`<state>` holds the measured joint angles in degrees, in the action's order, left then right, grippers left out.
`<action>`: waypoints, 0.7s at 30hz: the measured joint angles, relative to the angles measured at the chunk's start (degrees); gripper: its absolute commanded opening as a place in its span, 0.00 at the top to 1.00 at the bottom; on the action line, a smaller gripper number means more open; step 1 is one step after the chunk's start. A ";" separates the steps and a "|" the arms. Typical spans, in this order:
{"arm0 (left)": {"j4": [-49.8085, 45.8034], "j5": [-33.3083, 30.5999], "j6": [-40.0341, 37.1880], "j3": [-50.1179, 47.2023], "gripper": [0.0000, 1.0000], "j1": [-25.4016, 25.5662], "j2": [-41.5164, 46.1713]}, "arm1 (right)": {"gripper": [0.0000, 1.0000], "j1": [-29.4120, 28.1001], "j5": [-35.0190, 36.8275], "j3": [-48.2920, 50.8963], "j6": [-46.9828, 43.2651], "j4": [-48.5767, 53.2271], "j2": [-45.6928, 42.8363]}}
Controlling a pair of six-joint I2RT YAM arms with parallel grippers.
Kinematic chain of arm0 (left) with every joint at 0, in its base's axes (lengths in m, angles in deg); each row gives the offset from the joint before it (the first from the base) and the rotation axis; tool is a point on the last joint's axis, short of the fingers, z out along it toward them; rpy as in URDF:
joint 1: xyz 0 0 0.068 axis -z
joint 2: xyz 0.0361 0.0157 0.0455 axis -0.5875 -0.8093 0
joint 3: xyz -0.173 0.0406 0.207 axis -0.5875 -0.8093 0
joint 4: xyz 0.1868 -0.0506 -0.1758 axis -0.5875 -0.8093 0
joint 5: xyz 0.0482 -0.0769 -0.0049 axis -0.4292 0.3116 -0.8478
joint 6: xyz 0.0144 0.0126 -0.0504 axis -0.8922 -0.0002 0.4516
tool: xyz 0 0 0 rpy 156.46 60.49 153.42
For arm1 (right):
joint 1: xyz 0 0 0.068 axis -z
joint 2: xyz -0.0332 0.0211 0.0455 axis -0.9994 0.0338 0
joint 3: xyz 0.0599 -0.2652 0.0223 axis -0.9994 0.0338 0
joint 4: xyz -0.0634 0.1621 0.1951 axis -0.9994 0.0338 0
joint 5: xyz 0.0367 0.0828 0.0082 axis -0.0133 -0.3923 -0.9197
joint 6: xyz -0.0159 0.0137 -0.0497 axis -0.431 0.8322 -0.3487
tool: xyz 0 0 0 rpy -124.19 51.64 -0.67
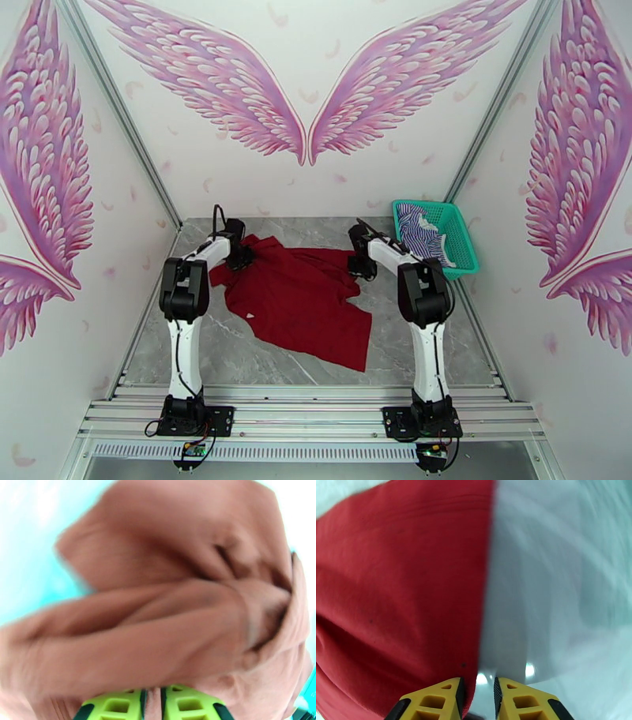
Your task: Fold and stack the mixed laundry pile
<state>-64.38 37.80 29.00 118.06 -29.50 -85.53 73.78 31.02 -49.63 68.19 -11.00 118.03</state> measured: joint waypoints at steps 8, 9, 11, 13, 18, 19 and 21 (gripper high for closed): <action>6.80 4.90 -0.33 7.50 0.42 0.04 -5.09 | 0.70 -8.63 -1.79 16.24 5.99 -0.39 -11.28; 7.23 5.03 -0.07 7.65 0.38 0.04 -5.05 | 0.68 -9.73 -2.08 16.59 6.34 -0.02 -11.67; 6.99 4.63 -1.07 7.41 0.35 0.07 -3.87 | 0.63 -10.78 -2.38 16.61 6.54 0.94 -12.66; 6.54 3.89 -1.38 4.48 0.34 0.28 -0.31 | 0.57 -9.90 -2.43 15.98 6.12 2.03 -13.75; 5.33 1.38 -0.94 -14.99 0.31 1.49 21.00 | 0.47 -3.63 -3.52 10.60 2.62 2.75 -14.49; 5.44 0.90 -0.52 -18.84 0.30 2.08 25.11 | 0.46 -2.51 -3.93 9.73 1.81 2.73 -14.43; 5.33 0.13 0.98 -27.80 0.29 4.66 34.93 | 0.44 0.13 -5.27 7.30 0.17 2.54 -13.70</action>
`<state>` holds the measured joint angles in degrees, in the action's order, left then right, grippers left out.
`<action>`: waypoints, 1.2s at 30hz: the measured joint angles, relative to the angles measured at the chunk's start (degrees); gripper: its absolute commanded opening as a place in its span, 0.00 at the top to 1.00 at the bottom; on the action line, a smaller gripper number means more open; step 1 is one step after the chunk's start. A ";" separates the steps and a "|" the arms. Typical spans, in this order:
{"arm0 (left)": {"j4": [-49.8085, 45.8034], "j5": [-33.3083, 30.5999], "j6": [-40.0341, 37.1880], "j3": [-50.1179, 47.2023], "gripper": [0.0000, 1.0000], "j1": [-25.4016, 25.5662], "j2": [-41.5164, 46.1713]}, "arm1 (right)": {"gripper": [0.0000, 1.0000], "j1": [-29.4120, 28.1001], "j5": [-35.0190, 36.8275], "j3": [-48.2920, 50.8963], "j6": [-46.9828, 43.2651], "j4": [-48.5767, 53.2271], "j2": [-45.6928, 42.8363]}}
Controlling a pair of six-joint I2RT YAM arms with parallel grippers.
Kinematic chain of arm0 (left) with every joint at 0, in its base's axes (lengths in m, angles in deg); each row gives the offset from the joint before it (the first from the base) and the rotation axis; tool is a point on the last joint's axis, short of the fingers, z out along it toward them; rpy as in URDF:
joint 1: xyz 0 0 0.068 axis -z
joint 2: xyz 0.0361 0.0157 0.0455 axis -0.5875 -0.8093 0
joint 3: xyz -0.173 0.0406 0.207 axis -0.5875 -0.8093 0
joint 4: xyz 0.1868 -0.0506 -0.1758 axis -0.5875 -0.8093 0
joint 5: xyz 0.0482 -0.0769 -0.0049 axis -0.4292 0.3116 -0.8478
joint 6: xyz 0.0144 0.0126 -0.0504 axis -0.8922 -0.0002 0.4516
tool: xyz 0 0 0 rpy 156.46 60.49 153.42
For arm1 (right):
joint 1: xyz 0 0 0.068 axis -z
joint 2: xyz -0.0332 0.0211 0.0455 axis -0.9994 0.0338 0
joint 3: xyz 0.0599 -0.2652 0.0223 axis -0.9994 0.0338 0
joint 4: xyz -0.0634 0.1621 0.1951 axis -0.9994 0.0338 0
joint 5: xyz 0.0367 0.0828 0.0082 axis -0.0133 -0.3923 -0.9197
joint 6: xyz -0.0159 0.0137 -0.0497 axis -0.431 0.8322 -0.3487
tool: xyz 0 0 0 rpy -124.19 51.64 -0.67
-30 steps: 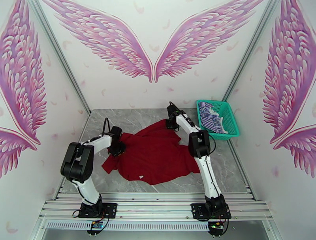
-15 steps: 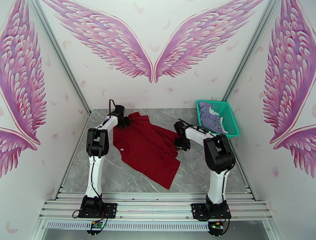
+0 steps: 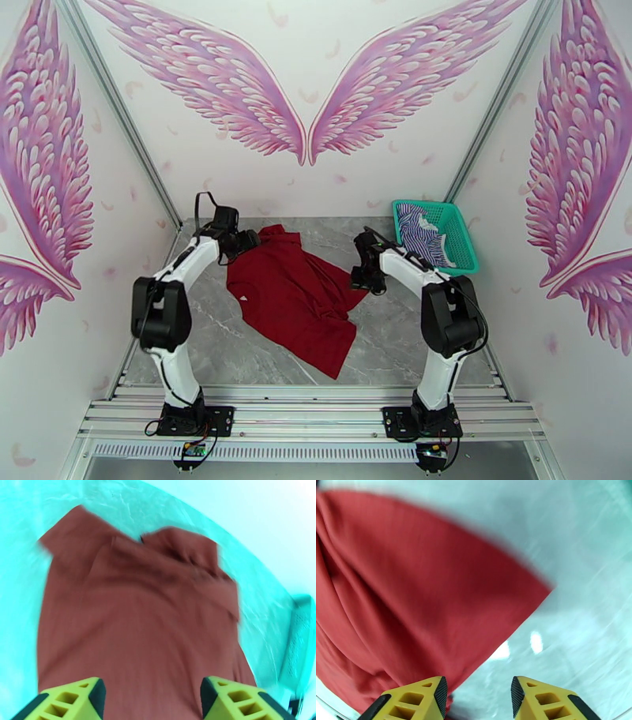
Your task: Fold and stack the mixed laundry pile
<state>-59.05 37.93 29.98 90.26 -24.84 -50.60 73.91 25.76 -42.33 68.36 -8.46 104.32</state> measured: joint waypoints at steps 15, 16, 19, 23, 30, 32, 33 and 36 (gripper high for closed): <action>-3.21 -5.46 10.19 -18.01 0.51 11.74 -3.72 | 0.44 -1.46 3.17 -16.09 -10.97 -0.90 18.82; -2.95 -6.03 10.12 -17.09 0.52 11.72 -4.46 | 0.45 -1.66 4.09 -16.96 -10.97 -0.59 19.26; -2.80 -5.49 10.16 -14.25 0.54 10.32 -7.06 | 0.51 -1.73 7.10 -18.91 -10.47 -0.17 20.59; -1.88 -2.91 9.42 -11.17 0.55 6.08 -9.57 | 0.59 -0.96 10.73 -17.90 -8.50 -0.42 20.17; -2.03 0.39 4.11 -3.43 0.55 -4.02 -14.80 | 0.60 3.85 12.92 -8.90 -6.73 -1.27 14.60; -3.28 0.31 2.60 -0.07 0.53 -5.73 -16.83 | 0.59 4.92 12.68 -6.40 -6.10 -1.36 12.92; -4.13 -0.09 1.84 1.70 0.49 -6.38 -17.73 | 0.56 5.46 12.28 -5.09 -5.88 -1.42 11.96; -5.57 -1.20 0.07 3.02 0.37 -6.82 -18.05 | 0.47 6.93 10.29 -1.42 -5.40 -1.27 9.01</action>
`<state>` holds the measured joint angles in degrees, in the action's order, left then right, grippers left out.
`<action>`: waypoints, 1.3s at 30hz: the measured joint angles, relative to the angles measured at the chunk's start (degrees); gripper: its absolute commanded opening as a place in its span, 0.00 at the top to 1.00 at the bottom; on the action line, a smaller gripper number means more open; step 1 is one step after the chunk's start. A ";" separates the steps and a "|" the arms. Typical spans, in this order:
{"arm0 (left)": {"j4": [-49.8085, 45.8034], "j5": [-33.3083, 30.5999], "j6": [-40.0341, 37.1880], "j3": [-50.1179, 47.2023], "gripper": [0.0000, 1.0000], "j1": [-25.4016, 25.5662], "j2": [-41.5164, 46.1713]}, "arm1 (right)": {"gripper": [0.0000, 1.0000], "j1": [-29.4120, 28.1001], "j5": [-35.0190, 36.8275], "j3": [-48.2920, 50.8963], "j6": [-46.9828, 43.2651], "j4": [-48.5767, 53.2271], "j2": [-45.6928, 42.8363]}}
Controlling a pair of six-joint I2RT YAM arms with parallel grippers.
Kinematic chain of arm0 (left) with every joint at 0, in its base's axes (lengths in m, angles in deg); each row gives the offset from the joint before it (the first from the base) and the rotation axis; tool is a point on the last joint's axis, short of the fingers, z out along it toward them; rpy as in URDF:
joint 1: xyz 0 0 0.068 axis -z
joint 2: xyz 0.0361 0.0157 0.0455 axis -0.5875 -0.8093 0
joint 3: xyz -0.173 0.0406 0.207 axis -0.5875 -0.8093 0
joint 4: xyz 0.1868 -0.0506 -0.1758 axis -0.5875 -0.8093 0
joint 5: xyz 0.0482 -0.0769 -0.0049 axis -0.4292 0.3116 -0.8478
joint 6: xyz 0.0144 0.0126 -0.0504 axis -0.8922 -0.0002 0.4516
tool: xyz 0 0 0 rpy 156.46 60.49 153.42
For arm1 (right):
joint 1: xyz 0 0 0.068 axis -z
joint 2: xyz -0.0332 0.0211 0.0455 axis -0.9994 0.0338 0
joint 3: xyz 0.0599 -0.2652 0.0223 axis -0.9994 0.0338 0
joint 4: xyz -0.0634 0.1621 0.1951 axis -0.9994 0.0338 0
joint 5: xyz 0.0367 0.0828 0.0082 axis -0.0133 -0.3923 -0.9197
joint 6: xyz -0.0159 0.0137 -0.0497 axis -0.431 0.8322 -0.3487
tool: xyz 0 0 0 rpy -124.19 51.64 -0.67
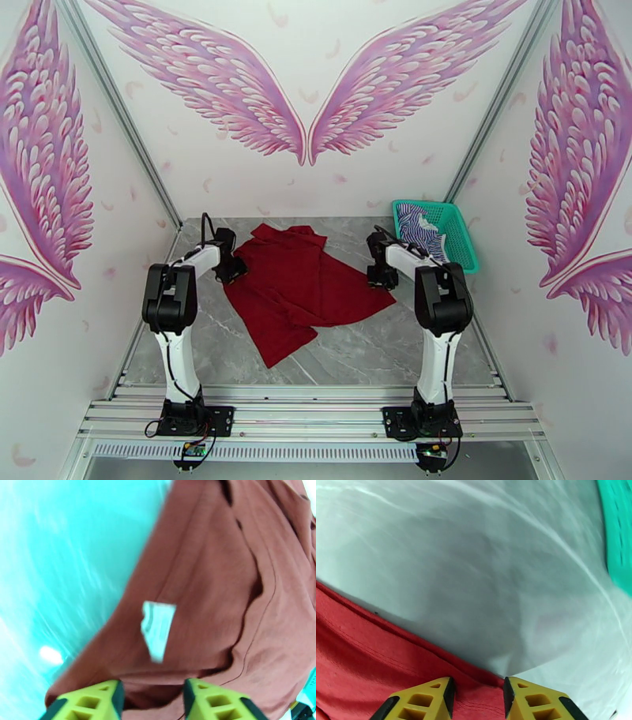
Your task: Fold and stack the mixed laundry pile
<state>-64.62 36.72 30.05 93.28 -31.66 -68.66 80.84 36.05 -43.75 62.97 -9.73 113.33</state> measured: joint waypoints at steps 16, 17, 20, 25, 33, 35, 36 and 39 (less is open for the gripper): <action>-0.15 1.51 6.99 -32.89 0.39 9.55 31.23 | 0.42 4.20 -19.06 16.52 2.93 -3.74 -18.95; 0.28 1.62 7.93 -34.21 0.38 10.34 31.15 | 0.42 4.33 -20.35 17.75 3.37 -4.35 -18.88; 1.09 1.27 10.64 -36.79 0.36 12.24 30.93 | 0.41 5.01 -22.86 20.02 4.59 -5.60 -18.80; 4.31 0.70 13.64 -37.11 0.45 14.78 27.96 | 0.40 5.90 -24.48 21.05 6.03 -8.37 -18.34; -0.09 -5.03 17.33 -33.97 0.87 16.65 24.70 | 0.42 6.12 -24.83 22.43 9.03 -12.46 -17.07; -0.04 -6.14 17.70 -34.05 0.98 16.98 24.79 | 0.43 6.47 -25.11 23.28 10.12 -13.84 -17.07; 0.59 -6.23 17.64 -34.10 1.00 17.18 24.96 | 0.44 6.93 -25.31 23.89 10.71 -14.45 -17.07; 3.02 -6.58 16.94 -34.97 1.00 17.73 25.57 | 0.45 8.79 -25.49 25.22 11.65 -15.26 -17.07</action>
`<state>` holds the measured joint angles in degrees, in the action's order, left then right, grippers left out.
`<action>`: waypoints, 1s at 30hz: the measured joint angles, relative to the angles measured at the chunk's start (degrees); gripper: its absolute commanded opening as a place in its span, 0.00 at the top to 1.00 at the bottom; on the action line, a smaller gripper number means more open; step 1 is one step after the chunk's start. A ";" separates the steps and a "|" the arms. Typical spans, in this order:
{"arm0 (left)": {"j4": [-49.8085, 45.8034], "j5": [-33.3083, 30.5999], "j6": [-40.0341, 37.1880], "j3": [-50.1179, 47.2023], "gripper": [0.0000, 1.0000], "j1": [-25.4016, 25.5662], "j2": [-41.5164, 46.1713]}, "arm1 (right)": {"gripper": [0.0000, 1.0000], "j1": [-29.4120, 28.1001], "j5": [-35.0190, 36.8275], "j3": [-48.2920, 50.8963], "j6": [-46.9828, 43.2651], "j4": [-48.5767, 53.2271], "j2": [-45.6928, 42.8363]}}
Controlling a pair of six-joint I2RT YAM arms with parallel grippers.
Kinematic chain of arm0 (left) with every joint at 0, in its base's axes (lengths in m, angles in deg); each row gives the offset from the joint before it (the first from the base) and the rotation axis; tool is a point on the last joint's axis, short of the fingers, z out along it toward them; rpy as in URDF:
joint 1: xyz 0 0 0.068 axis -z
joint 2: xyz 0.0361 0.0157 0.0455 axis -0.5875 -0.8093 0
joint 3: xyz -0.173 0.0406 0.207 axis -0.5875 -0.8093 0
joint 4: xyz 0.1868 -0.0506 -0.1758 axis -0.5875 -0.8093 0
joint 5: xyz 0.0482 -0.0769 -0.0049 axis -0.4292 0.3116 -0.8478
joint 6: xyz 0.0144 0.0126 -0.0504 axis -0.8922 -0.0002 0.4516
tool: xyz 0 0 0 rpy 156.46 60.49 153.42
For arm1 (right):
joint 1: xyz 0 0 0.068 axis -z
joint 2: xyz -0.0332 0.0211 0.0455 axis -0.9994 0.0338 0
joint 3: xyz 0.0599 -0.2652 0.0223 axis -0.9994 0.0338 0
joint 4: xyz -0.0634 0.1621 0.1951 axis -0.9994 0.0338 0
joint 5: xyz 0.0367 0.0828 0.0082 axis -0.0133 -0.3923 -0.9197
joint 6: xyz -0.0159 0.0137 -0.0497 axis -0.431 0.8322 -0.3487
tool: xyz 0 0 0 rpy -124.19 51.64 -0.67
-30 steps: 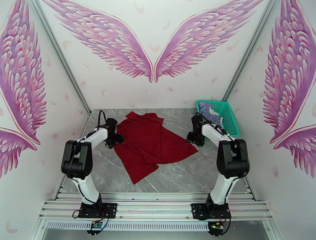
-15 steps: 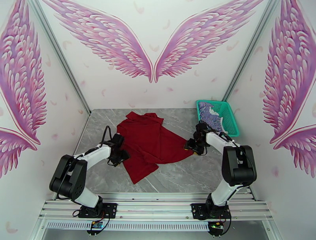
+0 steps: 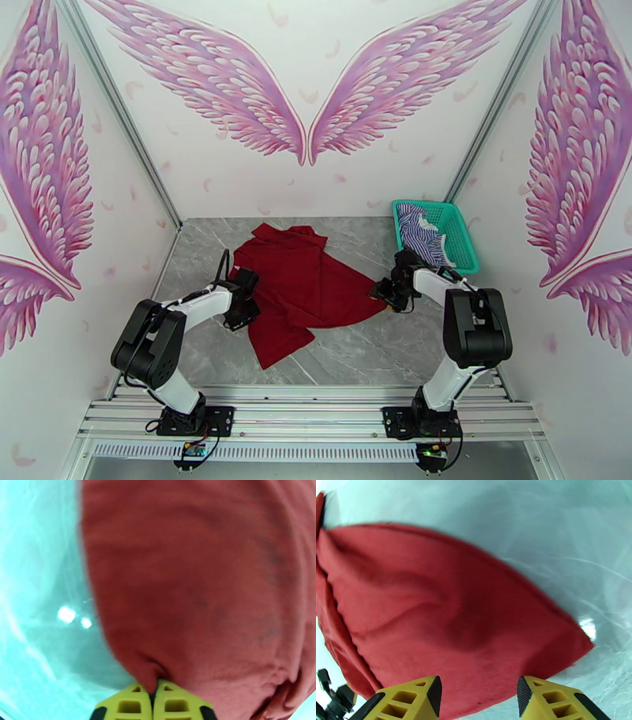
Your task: Fold and stack the mixed laundry pile
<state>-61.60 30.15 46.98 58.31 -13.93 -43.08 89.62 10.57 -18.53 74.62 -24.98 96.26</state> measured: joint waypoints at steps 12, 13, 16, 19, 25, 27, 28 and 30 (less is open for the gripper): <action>6.69 -0.87 -6.05 -4.11 1.00 0.04 11.47 | 0.70 0.85 -0.59 0.24 1.81 -2.78 1.31; 6.91 -1.01 -7.15 -4.13 1.00 -0.15 12.81 | 0.79 0.74 -0.90 0.11 2.25 -3.48 1.79; 7.28 -1.20 -10.03 -4.11 1.00 -1.22 16.26 | 0.93 0.15 -1.27 -1.11 3.45 -4.15 3.34; 7.50 -1.20 -12.52 -4.00 1.00 -2.58 20.15 | 1.00 -0.24 -2.16 -1.95 3.98 -4.15 3.82; 5.53 -1.18 -17.40 1.51 1.00 -3.74 27.26 | 1.00 -0.33 -1.99 -1.97 4.44 -2.60 -0.26; 4.24 -1.38 -19.47 6.08 1.00 -3.78 29.31 | 1.00 -0.33 -1.44 -2.67 4.63 -1.68 -4.44; 3.58 -1.38 -20.65 8.92 1.00 -3.87 30.18 | 1.00 -0.26 -1.16 -3.65 4.66 -1.40 -7.30; 2.27 -1.55 -22.86 15.41 1.00 -4.48 31.41 | 1.00 -0.22 -0.59 -6.32 4.85 -1.25 -12.28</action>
<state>-59.33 28.59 24.12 73.71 -18.41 -11.68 89.41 9.98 -24.85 79.47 -26.23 83.98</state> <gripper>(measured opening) 0.065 0.059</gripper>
